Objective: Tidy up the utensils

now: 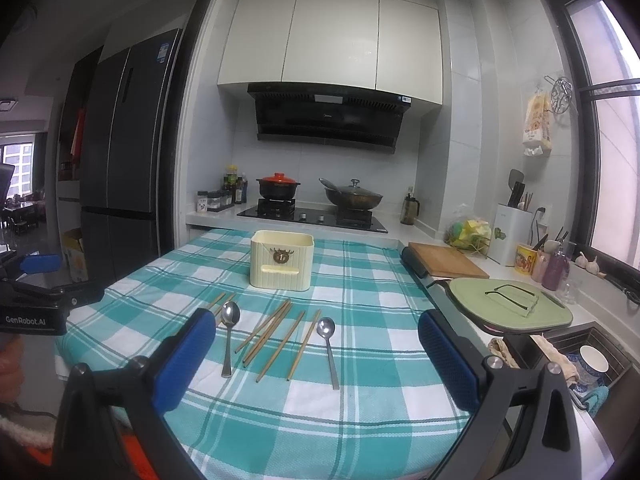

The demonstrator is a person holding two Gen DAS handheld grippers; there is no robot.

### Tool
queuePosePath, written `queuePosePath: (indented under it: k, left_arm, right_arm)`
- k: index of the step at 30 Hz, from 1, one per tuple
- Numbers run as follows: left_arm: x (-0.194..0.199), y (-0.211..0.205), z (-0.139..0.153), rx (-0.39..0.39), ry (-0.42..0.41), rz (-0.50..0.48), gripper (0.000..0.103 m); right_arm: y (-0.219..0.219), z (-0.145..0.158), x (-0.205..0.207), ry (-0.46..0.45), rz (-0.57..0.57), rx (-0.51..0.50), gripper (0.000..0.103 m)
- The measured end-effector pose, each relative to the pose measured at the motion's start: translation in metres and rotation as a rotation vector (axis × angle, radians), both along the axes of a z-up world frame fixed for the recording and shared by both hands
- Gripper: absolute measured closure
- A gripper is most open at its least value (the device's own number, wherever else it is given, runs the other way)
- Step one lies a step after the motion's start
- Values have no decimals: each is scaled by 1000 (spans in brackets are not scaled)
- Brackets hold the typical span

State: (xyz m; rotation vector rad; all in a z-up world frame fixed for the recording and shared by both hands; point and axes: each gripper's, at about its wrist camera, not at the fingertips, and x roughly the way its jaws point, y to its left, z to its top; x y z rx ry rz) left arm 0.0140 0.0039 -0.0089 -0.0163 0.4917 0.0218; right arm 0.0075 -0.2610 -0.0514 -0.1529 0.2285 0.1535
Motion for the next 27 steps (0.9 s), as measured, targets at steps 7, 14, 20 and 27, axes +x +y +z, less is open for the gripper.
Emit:
queuePosePath:
  k: [7,14,20,27]
  left_arm:
    - [1,0,-1,3,-1,1,0]
    - [1,0,-1,6,-4,8,0]
    - [-1,1,-2,9,-7,10,0]
    - [-2,2,-2,7,-3,10,0]
  right_arm:
    - [3,-1,0,1,1,2,0]
    - [5,-2,2,0,7,-2,0]
    - [6,-2,2,-7,14,-4,0]
    - [7,-4,2,-2,20,-5,0]
